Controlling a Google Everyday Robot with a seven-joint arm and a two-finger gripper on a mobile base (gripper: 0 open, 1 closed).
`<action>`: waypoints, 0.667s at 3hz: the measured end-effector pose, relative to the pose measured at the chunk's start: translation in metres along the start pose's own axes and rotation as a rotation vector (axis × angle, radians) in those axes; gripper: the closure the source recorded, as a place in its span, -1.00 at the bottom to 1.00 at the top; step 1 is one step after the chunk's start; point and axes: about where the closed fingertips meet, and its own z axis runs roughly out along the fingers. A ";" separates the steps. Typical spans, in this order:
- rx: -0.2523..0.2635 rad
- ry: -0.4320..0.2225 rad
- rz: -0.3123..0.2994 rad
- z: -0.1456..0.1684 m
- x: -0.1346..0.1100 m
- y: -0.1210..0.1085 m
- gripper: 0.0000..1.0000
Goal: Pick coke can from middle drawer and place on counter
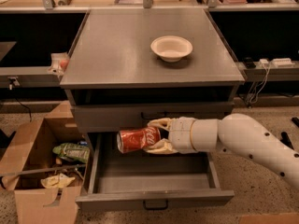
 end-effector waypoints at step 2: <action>0.094 0.001 0.018 -0.026 -0.011 -0.030 1.00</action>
Offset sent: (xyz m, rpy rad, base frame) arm 0.0335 -0.0545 0.0890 0.0683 -0.1192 -0.2142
